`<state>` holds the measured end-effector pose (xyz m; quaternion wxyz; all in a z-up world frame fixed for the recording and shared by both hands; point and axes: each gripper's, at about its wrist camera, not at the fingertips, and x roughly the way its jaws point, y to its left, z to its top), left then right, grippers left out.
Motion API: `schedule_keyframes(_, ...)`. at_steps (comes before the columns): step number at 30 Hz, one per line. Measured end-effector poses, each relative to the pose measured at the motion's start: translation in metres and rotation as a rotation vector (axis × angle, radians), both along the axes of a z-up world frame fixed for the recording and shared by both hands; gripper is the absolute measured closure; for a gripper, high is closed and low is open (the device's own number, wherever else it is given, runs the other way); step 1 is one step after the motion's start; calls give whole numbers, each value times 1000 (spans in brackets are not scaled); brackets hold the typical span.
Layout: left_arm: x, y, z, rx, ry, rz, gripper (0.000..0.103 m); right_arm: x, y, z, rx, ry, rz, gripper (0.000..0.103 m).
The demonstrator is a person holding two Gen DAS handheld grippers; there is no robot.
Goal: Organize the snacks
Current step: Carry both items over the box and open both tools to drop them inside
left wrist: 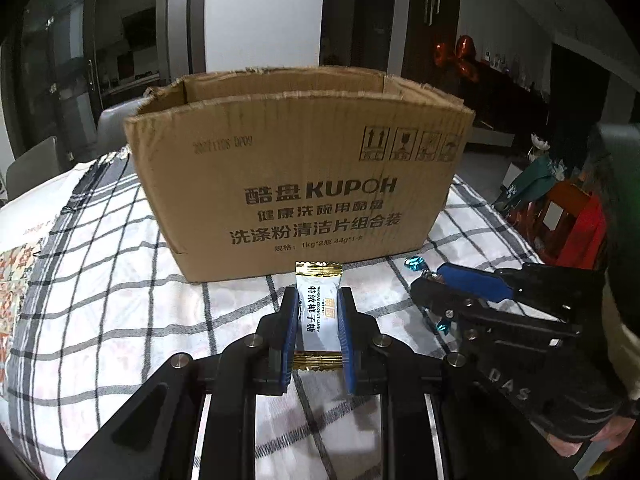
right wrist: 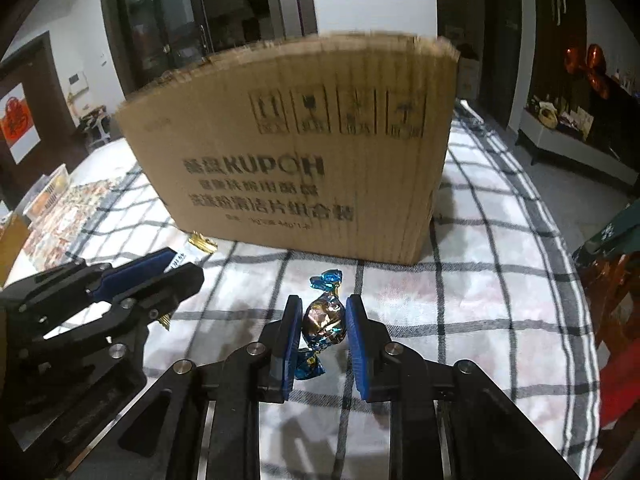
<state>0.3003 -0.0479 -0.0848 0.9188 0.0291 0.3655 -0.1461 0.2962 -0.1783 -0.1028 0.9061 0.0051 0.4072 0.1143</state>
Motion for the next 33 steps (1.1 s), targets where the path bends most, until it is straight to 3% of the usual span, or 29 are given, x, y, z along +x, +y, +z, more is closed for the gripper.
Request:
schedule_keyframes(17,-29,18,80,-26,-174,27,83,-30,-6,84,88,-203,-17,79)
schedule_keyframes(25,-18,23,112,-19,-248,23,83,-20,-3,116,90,-285,-8,79)
schedule_keyframes(33,8,25,125,-18,-276,24,83,2,-1,136,68,-325,-3,79)
